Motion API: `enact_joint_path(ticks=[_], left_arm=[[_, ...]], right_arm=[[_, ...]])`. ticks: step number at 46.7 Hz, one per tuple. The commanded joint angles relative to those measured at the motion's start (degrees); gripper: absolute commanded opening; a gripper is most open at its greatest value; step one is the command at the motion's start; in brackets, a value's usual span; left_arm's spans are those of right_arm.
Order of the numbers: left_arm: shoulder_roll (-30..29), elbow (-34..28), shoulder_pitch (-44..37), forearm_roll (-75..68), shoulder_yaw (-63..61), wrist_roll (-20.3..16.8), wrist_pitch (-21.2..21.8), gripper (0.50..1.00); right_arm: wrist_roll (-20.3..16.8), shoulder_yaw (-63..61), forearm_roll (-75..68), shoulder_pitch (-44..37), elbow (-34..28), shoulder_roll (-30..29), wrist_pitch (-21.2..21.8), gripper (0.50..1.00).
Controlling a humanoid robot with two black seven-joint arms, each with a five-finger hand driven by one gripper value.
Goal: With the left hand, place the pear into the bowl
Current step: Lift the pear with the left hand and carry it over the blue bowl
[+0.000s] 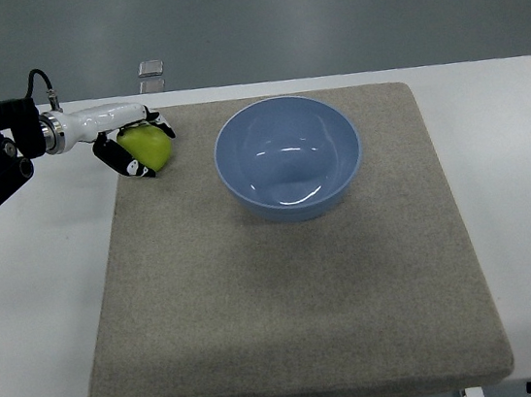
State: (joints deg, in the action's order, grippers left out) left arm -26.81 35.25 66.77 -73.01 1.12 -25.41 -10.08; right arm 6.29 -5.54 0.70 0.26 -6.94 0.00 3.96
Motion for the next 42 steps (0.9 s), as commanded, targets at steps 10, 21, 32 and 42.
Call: enact_joint_path(ticks=[10,21,32,42], left_arm=[[-4.9,5.0,4.0,0.6,0.5,-0.1,-1.1,0.5],[-11.0,15.4,8.9,0.9,1.1,-0.1,-3.5,0.5],[-11.1,23.9,9.0,0.9,6.4,-0.1,-7.7,0.5],[-5.3,28.1,8.8,0.7,6.0,0.1,-7.9,0.5]], right_arm=[[0.0,0.0,0.0,0.0,0.0,0.0,0.0,0.926],[0.0,0.0,0.0,0.0,0.0,0.0,0.0,0.926],[0.0,0.0,0.0,0.0,0.0,0.0,0.0,0.926],[0.0,0.0,0.0,0.0,0.0,0.0,0.0,0.926]])
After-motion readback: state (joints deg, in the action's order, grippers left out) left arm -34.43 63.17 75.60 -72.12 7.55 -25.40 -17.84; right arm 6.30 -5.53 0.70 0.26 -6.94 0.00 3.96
